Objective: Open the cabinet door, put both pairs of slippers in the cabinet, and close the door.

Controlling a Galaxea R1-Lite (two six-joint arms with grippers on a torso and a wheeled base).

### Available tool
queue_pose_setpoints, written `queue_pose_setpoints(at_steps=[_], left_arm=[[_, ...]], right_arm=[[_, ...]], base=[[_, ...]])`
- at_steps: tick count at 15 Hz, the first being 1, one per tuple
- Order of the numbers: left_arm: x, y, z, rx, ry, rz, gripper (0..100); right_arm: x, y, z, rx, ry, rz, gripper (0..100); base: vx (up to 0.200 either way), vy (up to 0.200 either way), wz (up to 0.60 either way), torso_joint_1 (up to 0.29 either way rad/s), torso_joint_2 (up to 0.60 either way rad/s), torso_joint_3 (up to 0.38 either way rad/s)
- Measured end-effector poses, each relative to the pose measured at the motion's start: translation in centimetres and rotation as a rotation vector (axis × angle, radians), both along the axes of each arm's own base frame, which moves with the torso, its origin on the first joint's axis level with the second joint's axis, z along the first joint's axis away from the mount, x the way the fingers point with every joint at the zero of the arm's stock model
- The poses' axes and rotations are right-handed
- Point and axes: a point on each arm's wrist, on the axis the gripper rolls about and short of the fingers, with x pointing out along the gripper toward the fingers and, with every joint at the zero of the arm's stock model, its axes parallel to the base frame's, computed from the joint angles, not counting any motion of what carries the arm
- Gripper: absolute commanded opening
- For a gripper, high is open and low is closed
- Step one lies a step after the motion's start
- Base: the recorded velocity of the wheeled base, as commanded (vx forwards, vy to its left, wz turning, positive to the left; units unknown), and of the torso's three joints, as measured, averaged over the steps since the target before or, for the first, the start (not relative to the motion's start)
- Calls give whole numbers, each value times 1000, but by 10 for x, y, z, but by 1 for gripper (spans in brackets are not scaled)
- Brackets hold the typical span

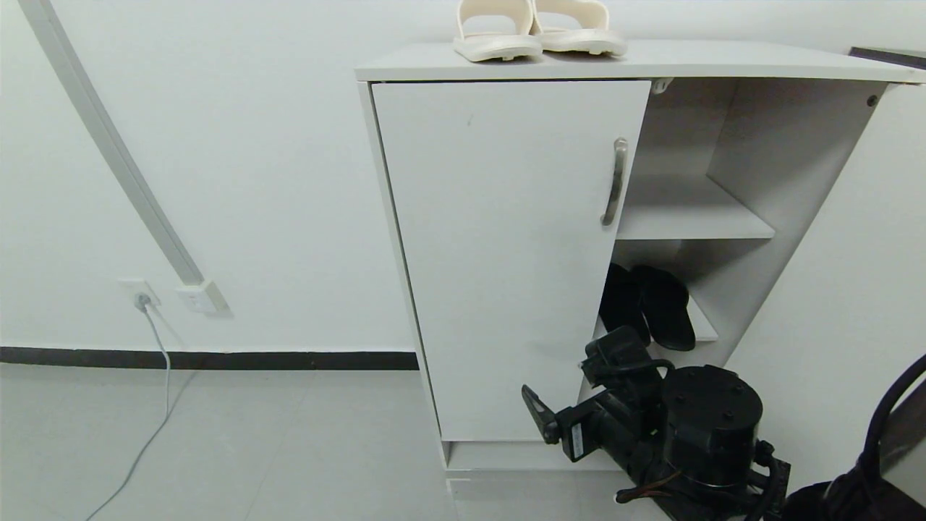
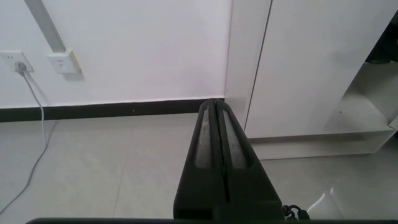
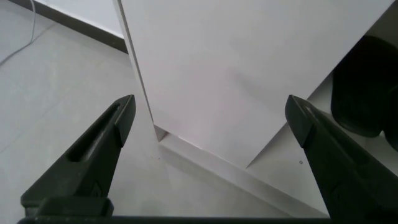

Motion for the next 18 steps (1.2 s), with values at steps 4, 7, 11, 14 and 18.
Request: queue_pose_setpoints(at_steps=[4, 7, 11, 14, 18], left_arm=[[0, 0, 0, 0, 0, 0, 0], [0, 0, 0, -2, -1, 0, 0], [0, 0, 0, -2, -3, 0, 0], [0, 0, 0, -2, -2, 0, 0], [0, 0, 0, -2, -1, 0, 0]], right_arm=[[0, 0, -1, -2, 3, 0, 100], [0, -2, -2, -7, 8, -3, 100], [1, -2, -4, -9, 11, -6, 100], [1, -1, -6, -13, 17, 6, 100], [2, -2, -6, -15, 18, 5, 100]], base=[[0, 0, 0, 0, 0, 0], [0, 0, 0, 0, 0, 0], [0, 0, 0, 5, -114, -211], [0, 0, 0, 51, -450, -373], [0, 0, 0, 89, -486, -351]])
